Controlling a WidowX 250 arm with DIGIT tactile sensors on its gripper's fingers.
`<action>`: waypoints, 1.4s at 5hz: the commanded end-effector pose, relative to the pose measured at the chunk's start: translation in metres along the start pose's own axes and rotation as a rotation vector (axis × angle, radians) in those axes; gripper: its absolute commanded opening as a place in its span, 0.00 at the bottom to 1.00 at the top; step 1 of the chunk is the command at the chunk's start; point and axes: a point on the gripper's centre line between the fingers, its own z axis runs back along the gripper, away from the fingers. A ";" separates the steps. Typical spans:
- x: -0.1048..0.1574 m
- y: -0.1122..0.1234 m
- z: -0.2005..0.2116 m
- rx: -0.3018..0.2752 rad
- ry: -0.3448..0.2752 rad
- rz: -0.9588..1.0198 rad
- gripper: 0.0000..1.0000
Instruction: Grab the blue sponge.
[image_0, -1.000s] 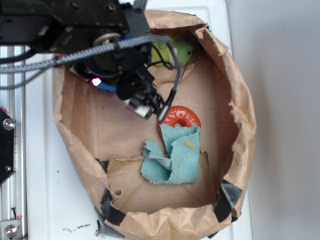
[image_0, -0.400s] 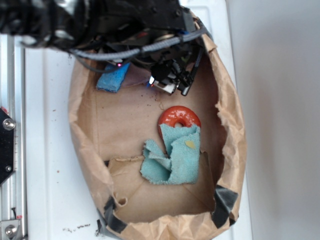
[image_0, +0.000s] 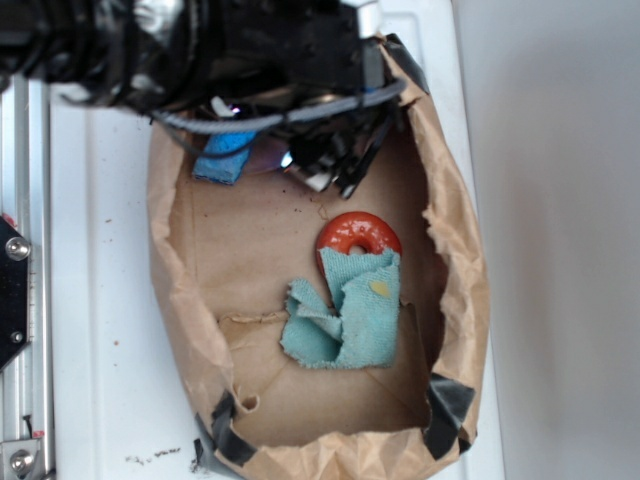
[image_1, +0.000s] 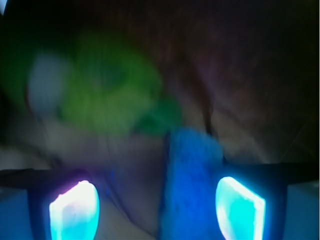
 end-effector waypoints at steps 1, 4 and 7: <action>0.012 0.024 0.035 -0.108 -0.021 -0.007 1.00; -0.011 0.054 -0.004 -0.008 -0.021 -0.048 1.00; -0.010 0.031 0.005 0.055 0.016 -0.079 1.00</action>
